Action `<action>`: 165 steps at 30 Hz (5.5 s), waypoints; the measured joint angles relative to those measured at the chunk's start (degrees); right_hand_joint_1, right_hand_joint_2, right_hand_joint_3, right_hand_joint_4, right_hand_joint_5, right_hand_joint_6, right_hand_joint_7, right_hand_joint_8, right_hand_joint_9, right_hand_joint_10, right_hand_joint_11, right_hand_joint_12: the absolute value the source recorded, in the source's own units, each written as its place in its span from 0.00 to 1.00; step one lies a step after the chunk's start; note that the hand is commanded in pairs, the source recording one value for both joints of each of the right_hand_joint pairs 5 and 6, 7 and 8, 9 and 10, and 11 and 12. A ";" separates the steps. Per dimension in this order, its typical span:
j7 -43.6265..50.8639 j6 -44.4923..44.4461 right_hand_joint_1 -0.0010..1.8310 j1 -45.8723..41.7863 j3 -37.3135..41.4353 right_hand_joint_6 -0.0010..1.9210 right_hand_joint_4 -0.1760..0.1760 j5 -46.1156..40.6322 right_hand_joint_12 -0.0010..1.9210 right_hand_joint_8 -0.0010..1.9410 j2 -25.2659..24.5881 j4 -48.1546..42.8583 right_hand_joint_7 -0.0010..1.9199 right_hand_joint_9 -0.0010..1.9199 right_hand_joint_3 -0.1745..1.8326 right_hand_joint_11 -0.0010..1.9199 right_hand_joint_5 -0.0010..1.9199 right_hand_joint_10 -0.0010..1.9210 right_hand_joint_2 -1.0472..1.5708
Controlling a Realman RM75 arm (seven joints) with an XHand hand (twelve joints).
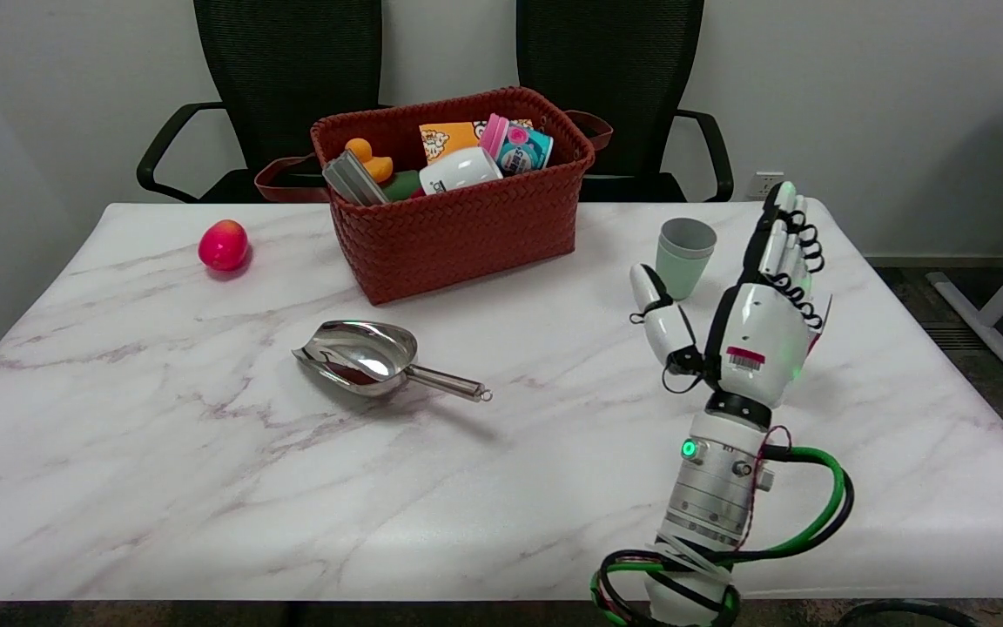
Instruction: Pick up the white paper box.
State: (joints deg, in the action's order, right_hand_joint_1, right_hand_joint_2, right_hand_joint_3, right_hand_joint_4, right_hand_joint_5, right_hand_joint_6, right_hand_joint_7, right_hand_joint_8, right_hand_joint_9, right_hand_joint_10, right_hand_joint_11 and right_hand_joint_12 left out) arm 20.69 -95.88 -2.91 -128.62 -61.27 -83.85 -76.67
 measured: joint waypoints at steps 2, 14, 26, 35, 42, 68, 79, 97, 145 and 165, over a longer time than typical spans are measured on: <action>0.00 -1.28 0.39 0.99 0.01 0.00 0.50 -0.15 0.02 0.00 -0.87 1.34 0.00 0.00 0.00 0.02 0.00 0.00 0.81; 1.33 -6.85 0.27 6.82 0.56 0.00 0.50 -5.48 0.03 0.00 -5.82 8.51 0.00 0.00 0.04 0.03 0.00 0.00 0.87; 2.04 -9.00 0.37 10.52 2.97 0.00 0.50 -10.40 0.08 0.00 -7.88 10.62 0.00 0.00 0.00 0.08 0.00 0.00 0.80; -2.26 -9.65 0.43 11.45 4.08 0.00 0.50 -12.19 0.00 0.00 -7.89 9.51 0.00 0.00 0.00 0.00 0.00 0.00 0.78; -9.24 -9.87 0.36 10.73 4.30 0.00 0.50 -13.73 0.00 0.00 -6.56 7.66 0.00 0.00 0.00 0.00 0.00 0.00 0.81; -32.89 -9.53 0.56 8.34 4.48 0.00 0.50 -23.31 0.01 0.00 -0.24 6.21 0.00 0.00 0.00 0.01 0.00 0.00 0.78; -40.31 -6.77 0.65 6.83 4.13 0.00 0.50 -25.75 0.00 0.00 3.05 5.34 0.00 0.00 0.34 0.00 0.00 0.00 0.87; -42.71 -2.88 0.44 4.92 3.83 0.00 0.50 -29.85 0.00 0.00 5.71 4.78 0.00 0.00 0.26 0.00 0.00 0.00 0.73; -26.10 -0.45 0.44 4.55 3.09 0.00 0.50 -37.40 0.01 0.00 7.75 -0.14 0.00 0.00 0.02 0.01 0.00 0.00 0.73; -28.75 1.72 0.43 5.89 3.11 0.00 0.50 -40.06 0.02 0.00 7.82 2.04 0.00 0.00 0.01 0.02 0.00 0.00 0.75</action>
State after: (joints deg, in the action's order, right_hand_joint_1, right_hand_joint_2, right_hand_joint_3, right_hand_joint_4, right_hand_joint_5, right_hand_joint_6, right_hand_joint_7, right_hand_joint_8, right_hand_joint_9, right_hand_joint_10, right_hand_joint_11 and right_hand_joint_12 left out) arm -8.06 -94.17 2.98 -125.51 -101.33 -76.02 -74.63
